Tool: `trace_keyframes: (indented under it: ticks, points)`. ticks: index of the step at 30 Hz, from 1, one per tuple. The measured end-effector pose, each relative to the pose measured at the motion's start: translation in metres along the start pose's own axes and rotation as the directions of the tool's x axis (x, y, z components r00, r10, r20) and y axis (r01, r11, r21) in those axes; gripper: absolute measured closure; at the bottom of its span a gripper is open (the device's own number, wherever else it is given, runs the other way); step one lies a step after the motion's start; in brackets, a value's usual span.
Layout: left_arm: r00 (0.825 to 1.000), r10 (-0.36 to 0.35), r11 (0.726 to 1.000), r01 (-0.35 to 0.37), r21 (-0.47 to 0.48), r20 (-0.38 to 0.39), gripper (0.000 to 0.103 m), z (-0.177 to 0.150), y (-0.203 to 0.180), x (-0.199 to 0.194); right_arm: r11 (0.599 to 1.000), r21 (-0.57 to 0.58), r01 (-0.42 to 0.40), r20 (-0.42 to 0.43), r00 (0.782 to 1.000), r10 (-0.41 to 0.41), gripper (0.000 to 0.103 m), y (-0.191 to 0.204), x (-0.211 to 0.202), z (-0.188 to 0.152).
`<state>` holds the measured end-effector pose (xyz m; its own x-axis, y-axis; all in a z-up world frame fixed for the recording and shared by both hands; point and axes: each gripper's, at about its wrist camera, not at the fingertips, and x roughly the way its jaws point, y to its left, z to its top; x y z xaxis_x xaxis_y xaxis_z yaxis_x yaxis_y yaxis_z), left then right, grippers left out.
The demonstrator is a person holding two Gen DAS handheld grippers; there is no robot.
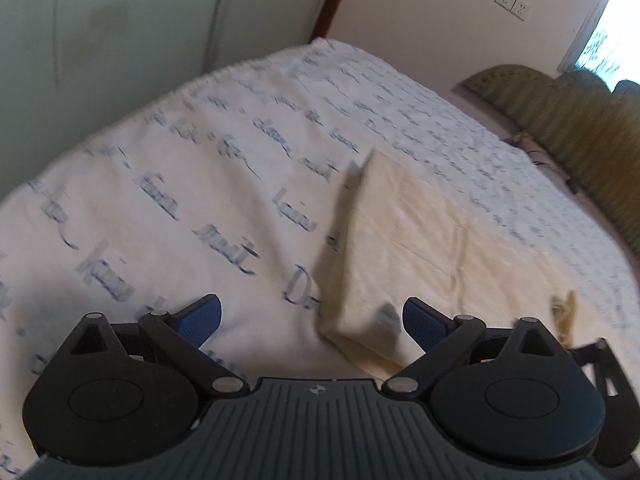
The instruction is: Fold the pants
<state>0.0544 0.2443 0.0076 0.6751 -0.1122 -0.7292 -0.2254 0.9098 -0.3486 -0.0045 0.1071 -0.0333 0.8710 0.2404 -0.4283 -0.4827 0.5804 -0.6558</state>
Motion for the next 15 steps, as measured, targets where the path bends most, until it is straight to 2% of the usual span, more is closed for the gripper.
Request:
trace_keyframes:
  ticks: [2,4,7,11,15]
  points:
    - [0.998,-0.061,0.996,0.059,-0.063,-0.03,0.004,0.001,0.007,0.006,0.997,-0.077,0.016,0.038,0.999,-0.013,0.045,0.009,0.005,0.006]
    - [0.991,-0.13,0.986,0.125,-0.113,-0.039,0.004,0.005,0.013,0.01,0.992,-0.124,0.012,0.056,0.998,-0.005,0.069,0.017,0.012,0.01]
    - [0.968,-0.241,0.959,0.227,-0.169,-0.067,0.004,0.013,0.017,0.019,0.991,-0.136,-0.003,0.073,0.997,0.013,0.084,0.02,0.015,0.012]
    - [0.928,-0.36,0.91,0.327,-0.254,-0.093,0.004,0.024,0.019,0.038,0.995,0.07,-0.07,0.101,0.993,0.063,0.086,-0.013,0.007,0.011]
    - [0.887,-0.449,0.849,0.386,-0.36,-0.107,0.004,0.034,0.018,0.067,0.956,0.258,-0.142,0.128,0.986,0.111,0.086,-0.052,0.003,0.007]
